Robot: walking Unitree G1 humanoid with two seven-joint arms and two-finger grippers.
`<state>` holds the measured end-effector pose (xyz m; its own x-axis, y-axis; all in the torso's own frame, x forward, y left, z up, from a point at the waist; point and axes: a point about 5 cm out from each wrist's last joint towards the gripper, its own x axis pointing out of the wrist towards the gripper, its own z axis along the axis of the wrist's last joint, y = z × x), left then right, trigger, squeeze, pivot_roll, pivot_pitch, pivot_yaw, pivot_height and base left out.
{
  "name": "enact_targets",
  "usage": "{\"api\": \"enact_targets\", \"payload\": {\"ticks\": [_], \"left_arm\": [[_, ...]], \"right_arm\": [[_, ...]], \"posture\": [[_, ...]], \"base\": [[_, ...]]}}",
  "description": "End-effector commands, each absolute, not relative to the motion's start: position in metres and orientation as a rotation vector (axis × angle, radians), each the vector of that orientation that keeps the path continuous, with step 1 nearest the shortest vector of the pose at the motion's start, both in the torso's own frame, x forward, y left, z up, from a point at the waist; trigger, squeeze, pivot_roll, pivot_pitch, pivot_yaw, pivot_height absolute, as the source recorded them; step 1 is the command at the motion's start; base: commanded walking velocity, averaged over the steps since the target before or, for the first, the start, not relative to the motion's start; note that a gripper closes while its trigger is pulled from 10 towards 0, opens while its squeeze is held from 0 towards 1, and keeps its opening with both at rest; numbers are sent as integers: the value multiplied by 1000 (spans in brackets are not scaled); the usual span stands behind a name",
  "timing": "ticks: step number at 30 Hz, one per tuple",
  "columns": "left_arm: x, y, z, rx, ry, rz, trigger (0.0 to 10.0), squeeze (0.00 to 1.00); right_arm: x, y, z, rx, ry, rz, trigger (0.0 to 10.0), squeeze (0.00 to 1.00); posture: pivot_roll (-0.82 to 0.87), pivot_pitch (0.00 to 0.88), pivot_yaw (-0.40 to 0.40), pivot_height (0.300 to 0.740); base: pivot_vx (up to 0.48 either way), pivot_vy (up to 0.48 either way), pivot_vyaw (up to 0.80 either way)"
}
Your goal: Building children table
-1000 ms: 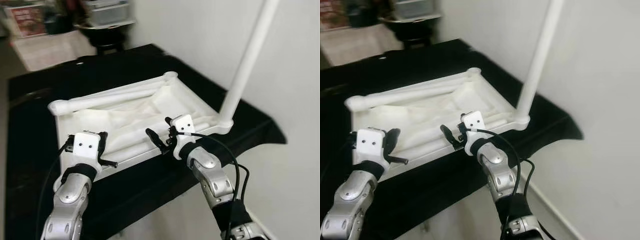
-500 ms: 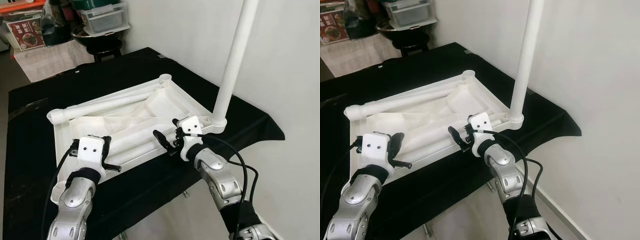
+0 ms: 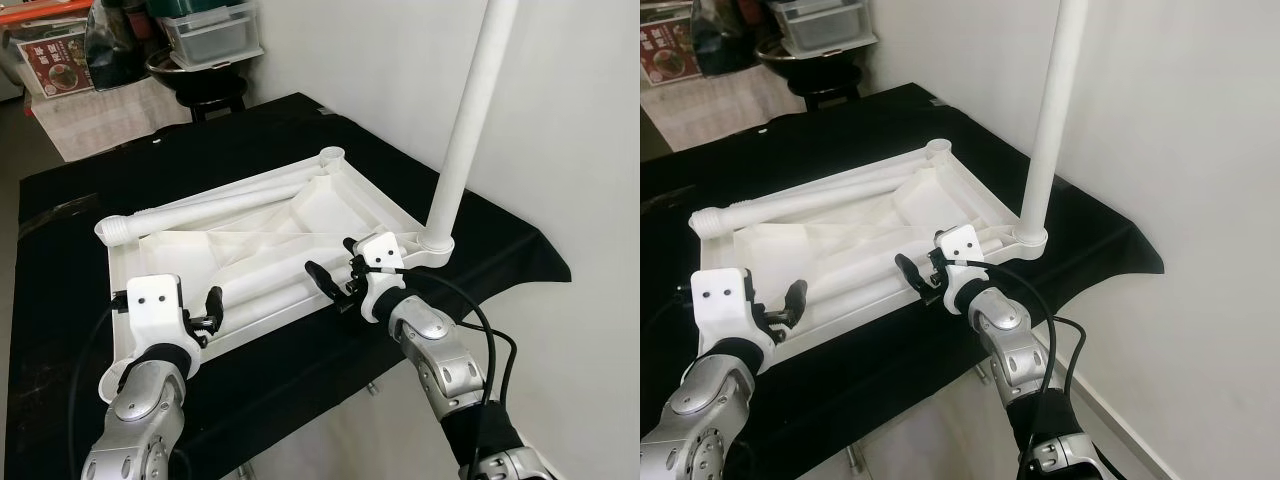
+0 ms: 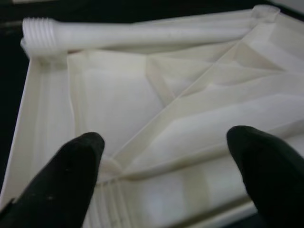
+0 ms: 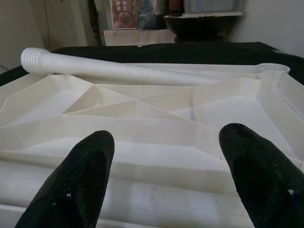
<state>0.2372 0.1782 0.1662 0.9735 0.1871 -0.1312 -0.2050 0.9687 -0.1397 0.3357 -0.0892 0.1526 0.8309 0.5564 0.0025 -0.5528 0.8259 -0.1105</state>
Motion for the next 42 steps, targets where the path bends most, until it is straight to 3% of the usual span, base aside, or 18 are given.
{"api": "enact_targets", "payload": {"ticks": [1, 13, 14, 15, 18, 30, 42], "left_arm": [[233, 181, 164, -174, 149, 220, 10000, 1000], [215, 189, 159, -353, 312, 359, 10000, 1000], [213, 190, 157, -380, 331, 374, 10000, 71], [212, 190, 153, -410, 352, 376, 10000, 0], [212, 190, 153, -410, 352, 376, 10000, 0], [225, 169, 147, -683, 402, 209, 10000, 0], [224, 169, 138, -728, 501, 166, 10000, 0]], "right_arm": [[335, -86, 154, -96, -34, 606, 10000, 0], [335, -86, 153, -95, -28, 609, 10000, 0], [335, -86, 153, -95, -27, 609, 10000, 0], [335, -86, 153, -94, -26, 609, 10000, 0], [335, -86, 153, -94, -26, 609, 10000, 0], [335, -86, 153, -93, -24, 611, 10000, 0], [334, -86, 152, -91, -21, 612, 10000, 0]], "posture": [[-37, 104, 65, 740], [-34, 105, 70, 740], [-31, 106, 69, 740], [-31, 106, 69, 740], [-31, 106, 69, 740], [-45, 107, 66, 740], [-48, 103, 63, 740]], "base": [[0, 0, 0], [0, 0, 0], [0, 0, 0], [0, 0, 0], [0, 0, 0], [0, 0, 0], [0, 0, 0]]}}
